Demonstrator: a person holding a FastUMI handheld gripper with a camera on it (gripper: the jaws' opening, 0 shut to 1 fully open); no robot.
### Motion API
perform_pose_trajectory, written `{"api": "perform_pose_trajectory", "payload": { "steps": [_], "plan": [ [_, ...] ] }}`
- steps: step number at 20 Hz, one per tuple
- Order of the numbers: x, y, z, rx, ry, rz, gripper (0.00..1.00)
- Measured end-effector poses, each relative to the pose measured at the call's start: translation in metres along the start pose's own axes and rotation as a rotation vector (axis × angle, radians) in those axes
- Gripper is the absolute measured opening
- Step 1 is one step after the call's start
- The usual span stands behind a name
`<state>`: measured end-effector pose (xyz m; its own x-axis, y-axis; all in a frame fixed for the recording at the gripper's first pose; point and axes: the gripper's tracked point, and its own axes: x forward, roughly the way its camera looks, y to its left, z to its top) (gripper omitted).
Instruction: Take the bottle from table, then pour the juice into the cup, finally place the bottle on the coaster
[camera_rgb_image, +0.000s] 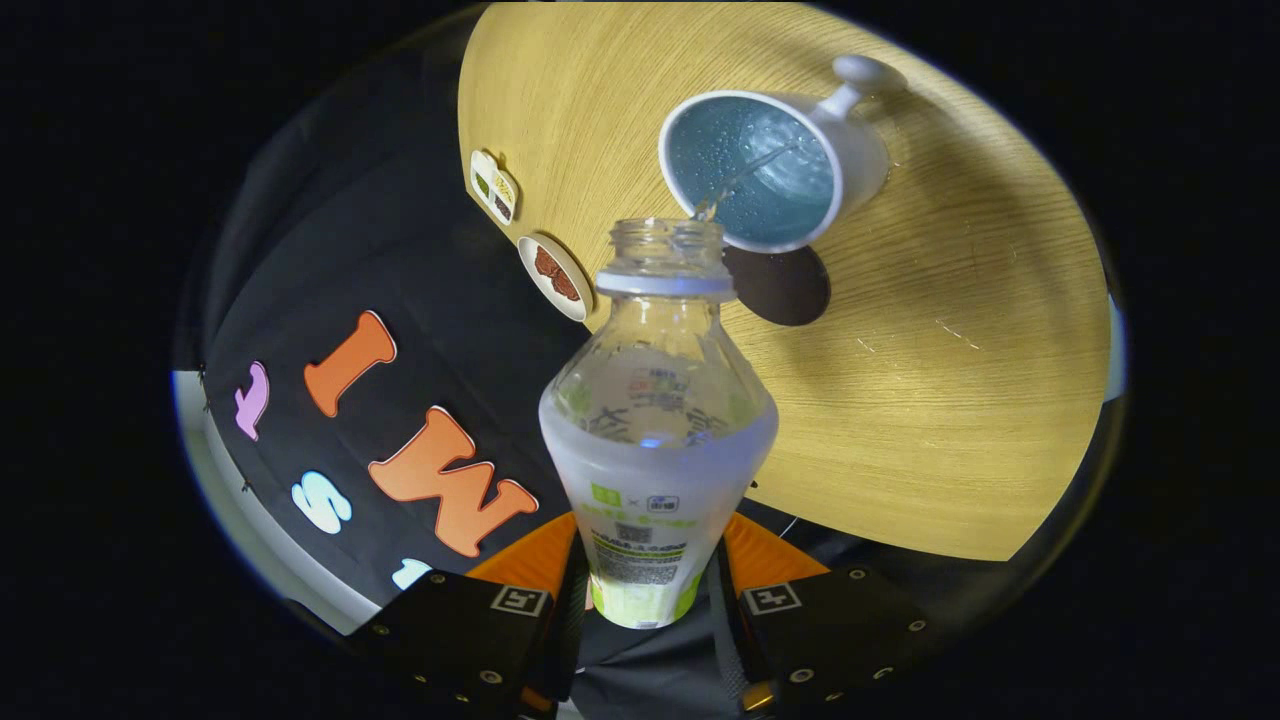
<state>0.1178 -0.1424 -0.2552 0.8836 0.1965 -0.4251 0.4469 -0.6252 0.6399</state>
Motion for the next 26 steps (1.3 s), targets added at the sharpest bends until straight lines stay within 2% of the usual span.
{"api": "perform_pose_trajectory", "payload": {
  "steps": [8, 11, 15, 26],
  "plan": [
    [0.001, -0.008, 0.005, -0.046, -0.021, 0.003, 0.56],
    [-0.003, 0.003, 0.002, -0.066, -0.024, 0.084, 0.56],
    [-0.006, -0.006, 0.003, -0.179, -0.046, 0.091, 0.56],
    [0.005, -0.032, 0.02, -0.941, -0.23, -0.064, 0.57]
  ]
}}
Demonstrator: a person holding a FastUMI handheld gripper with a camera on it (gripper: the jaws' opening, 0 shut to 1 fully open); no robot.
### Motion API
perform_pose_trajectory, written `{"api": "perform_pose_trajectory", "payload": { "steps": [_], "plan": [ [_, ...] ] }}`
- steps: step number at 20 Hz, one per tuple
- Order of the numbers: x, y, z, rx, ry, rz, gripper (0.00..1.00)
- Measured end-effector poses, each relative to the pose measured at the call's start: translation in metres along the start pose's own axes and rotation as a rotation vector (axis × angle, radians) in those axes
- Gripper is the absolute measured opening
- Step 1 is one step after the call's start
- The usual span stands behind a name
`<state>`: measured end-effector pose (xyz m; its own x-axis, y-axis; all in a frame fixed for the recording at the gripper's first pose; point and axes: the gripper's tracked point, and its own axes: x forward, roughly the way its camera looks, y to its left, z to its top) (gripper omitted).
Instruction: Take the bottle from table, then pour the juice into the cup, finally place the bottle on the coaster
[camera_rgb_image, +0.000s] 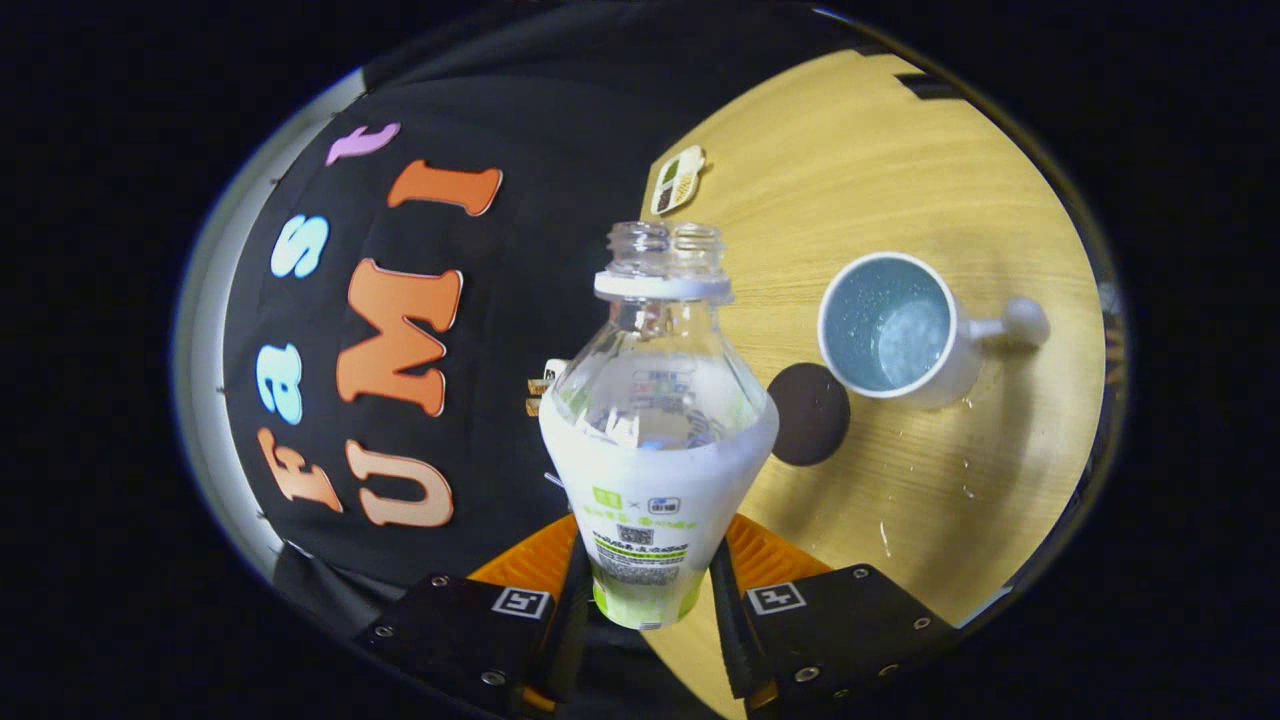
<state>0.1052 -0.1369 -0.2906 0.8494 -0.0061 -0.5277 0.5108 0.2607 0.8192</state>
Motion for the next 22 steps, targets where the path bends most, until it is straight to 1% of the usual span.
{"api": "perform_pose_trajectory", "payload": {
  "steps": [3, 6, 7, 9, 11, 13, 15, 16, 18, 20, 22],
  "plan": [
    [0.001, 0.008, 0.001, -0.242, -0.066, -0.015, 0.57],
    [-0.004, 0.006, 0.013, -0.523, -0.172, -0.102, 0.57],
    [-0.001, 0.013, 0.017, -0.604, -0.201, -0.121, 0.57],
    [0.008, 0.027, 0.017, -0.751, -0.246, -0.119, 0.57],
    [0.016, 0.031, 0.024, -0.873, -0.305, -0.138, 0.57],
    [0.025, 0.019, 0.034, -0.951, -0.345, -0.203, 0.58],
    [0.037, 0.003, 0.04, -1.017, -0.344, -0.271, 0.58],
    [0.043, 0.0, 0.042, -1.043, -0.346, -0.284, 0.59],
    [0.057, 0.001, 0.046, -1.084, -0.371, -0.278, 0.59],
    [0.066, -0.007, 0.058, -1.143, -0.414, -0.324, 0.59],
    [0.078, -0.018, 0.061, -1.17, -0.421, -0.36, 0.59]
  ]
}}
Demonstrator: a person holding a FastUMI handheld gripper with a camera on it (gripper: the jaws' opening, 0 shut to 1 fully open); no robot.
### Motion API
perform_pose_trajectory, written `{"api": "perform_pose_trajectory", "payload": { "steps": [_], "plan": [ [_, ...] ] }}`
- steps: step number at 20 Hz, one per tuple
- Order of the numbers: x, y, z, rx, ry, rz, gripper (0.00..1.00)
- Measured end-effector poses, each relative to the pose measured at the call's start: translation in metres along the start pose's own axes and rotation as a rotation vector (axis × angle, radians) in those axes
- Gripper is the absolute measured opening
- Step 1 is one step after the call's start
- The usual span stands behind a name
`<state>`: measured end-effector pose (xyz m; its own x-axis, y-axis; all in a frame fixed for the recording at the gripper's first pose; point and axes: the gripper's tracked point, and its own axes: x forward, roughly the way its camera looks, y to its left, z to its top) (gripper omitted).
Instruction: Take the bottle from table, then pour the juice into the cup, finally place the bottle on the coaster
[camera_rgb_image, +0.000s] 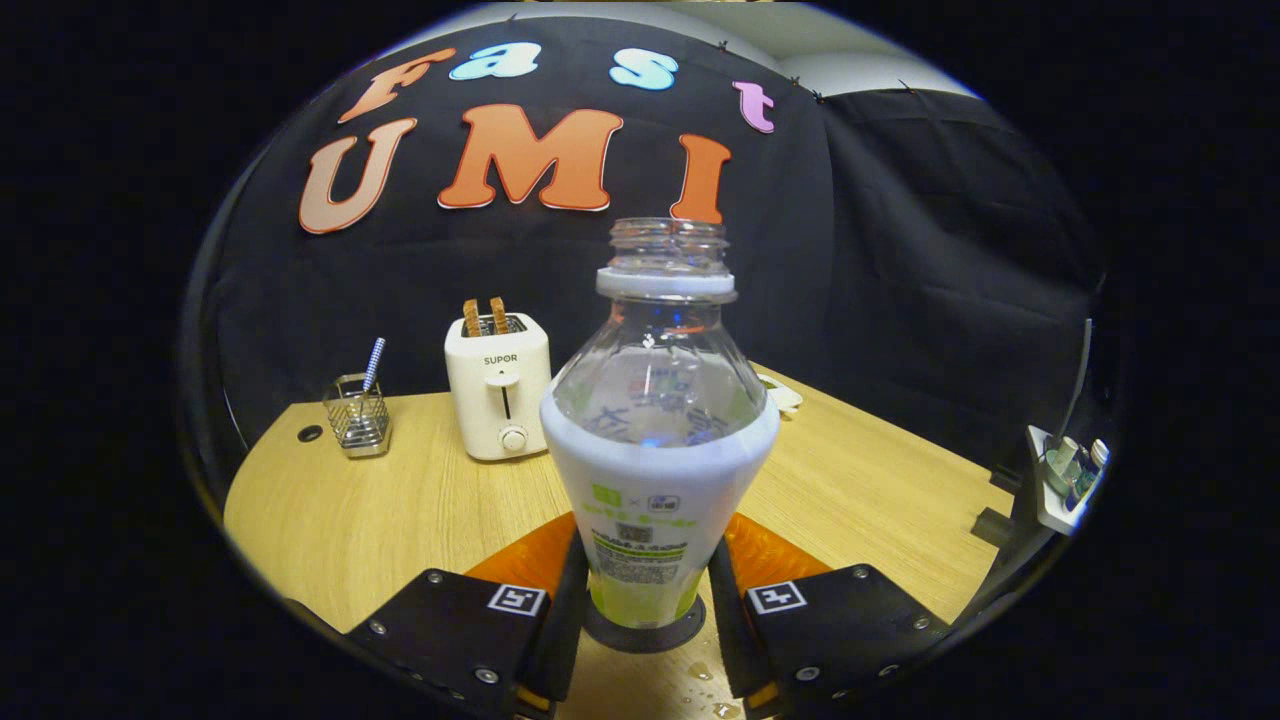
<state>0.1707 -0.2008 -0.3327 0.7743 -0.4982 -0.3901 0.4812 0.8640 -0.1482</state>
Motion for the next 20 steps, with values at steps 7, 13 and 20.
{"api": "perform_pose_trajectory", "payload": {
  "steps": [7, 13, 20],
  "plan": [
    [0.019, 0.007, -0.03, -0.013, 0.073, -0.004, 0.63],
    [0.016, -0.001, -0.039, 0.039, 0.092, -0.046, 0.67],
    [0.002, 0.007, -0.043, 0.086, 0.115, 0.001, 0.93]
  ]
}}
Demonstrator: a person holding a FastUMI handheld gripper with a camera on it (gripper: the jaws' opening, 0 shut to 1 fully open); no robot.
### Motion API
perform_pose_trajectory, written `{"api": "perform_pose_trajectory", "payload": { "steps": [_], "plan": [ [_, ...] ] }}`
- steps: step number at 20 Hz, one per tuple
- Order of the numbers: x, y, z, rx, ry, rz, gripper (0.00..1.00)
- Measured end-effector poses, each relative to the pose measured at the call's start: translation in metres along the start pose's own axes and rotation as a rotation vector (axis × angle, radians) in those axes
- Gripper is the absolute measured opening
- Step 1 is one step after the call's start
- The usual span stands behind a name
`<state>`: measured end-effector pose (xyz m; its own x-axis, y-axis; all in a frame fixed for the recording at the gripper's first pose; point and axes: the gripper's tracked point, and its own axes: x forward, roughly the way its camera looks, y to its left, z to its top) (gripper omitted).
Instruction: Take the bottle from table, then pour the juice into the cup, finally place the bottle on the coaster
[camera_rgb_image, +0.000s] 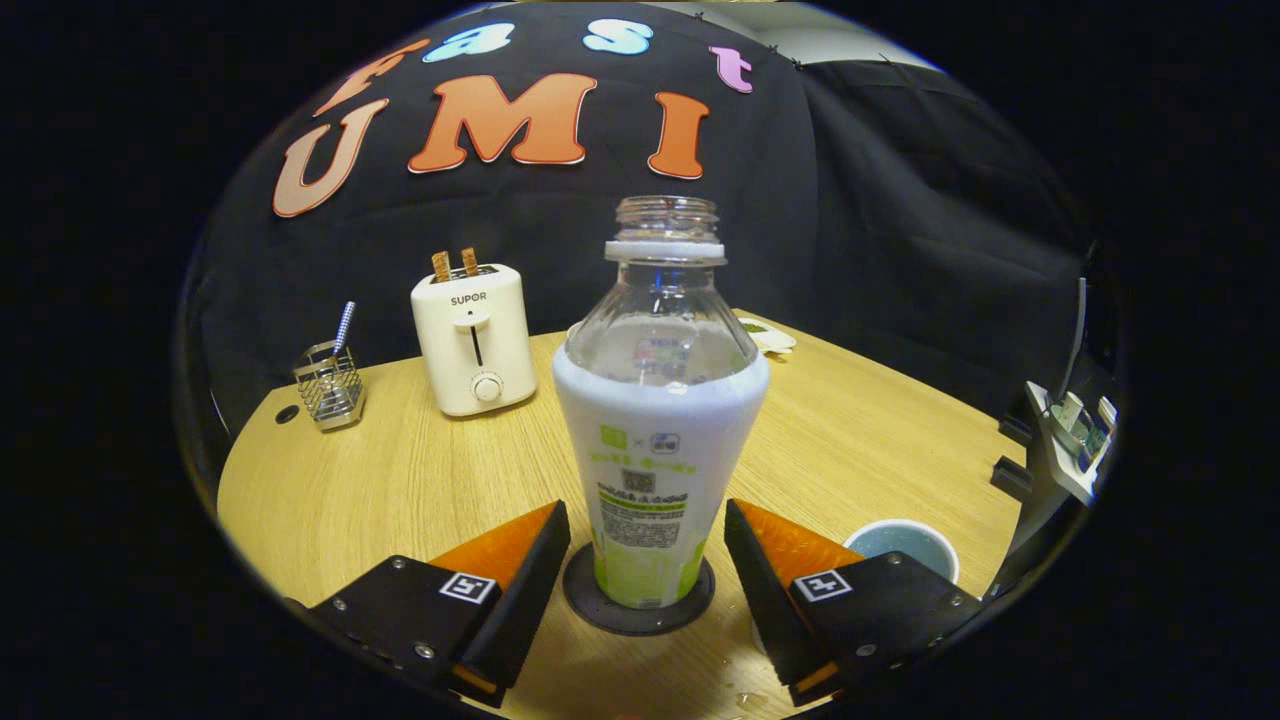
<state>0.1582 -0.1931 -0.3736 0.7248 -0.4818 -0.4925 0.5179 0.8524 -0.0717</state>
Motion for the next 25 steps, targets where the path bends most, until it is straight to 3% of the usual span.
{"api": "perform_pose_trajectory", "payload": {
  "steps": [2, 11, 16, 21, 25],
  "plan": [
    [-0.01, 0.004, 0.008, 0.012, -0.021, 0.026, 0.97],
    [-0.099, 0.008, 0.082, 0.013, -0.172, 0.129, 0.97],
    [-0.18, 0.022, 0.121, 0.049, -0.26, 0.282, 0.97],
    [-0.261, 0.036, 0.129, 0.058, -0.324, 0.456, 0.97],
    [-0.309, 0.023, 0.117, -0.018, -0.379, 0.479, 0.97]
  ]
}}
